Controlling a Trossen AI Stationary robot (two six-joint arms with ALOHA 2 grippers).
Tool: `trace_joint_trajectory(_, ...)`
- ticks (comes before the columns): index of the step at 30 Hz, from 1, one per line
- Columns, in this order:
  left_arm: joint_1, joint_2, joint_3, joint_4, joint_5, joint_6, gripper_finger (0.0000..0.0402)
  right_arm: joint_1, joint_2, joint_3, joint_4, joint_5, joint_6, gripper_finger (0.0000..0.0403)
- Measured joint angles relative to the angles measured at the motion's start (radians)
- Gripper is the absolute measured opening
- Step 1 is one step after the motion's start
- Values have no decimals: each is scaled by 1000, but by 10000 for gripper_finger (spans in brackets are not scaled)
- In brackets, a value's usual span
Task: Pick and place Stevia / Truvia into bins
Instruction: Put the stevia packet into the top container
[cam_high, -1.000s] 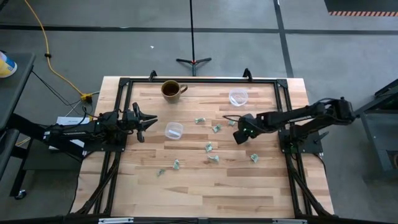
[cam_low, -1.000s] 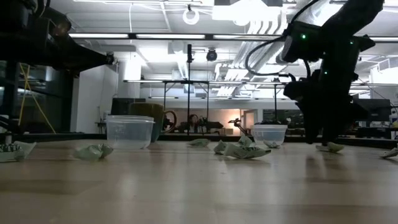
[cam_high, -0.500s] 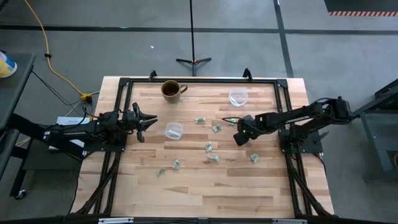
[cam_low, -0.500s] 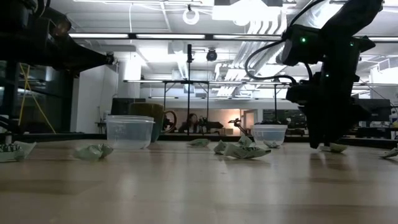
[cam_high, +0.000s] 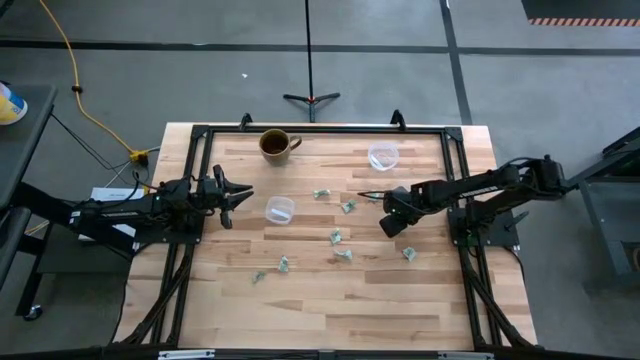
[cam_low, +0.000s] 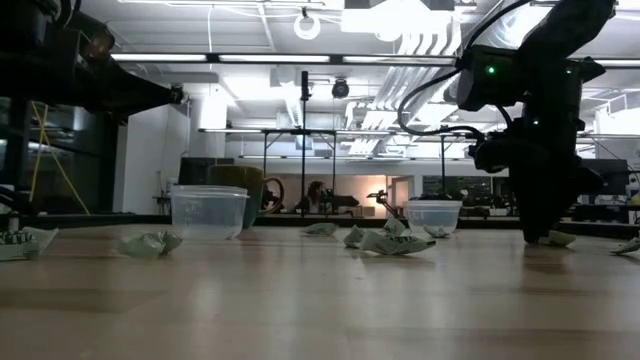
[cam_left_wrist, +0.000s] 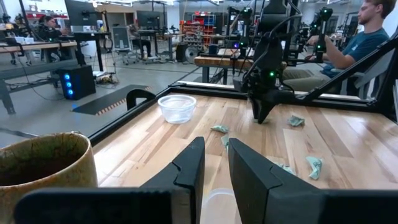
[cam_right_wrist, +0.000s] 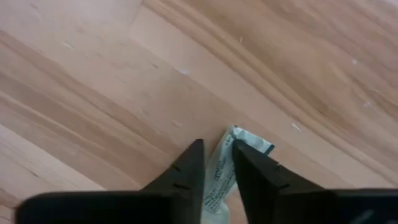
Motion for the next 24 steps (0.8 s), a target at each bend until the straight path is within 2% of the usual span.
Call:
trace_joint_trajectory(5, 0, 0, 0, 0, 0, 0, 106, -6, 1, 0, -14, -13, 8, 7)
trace_joint_trajectory(11, 0, 0, 0, 0, 0, 0, 106, -23, 0, 8, 19, 0, 2, 3)
trace_joint_trajectory(19, 0, 0, 0, 1, -2, 0, 106, -55, 0, 152, 37, 156, -153, 2)
trace_joint_trajectory(24, 0, 0, 0, 1, -3, 0, 106, -132, -1, 230, 73, 318, -307, 1)
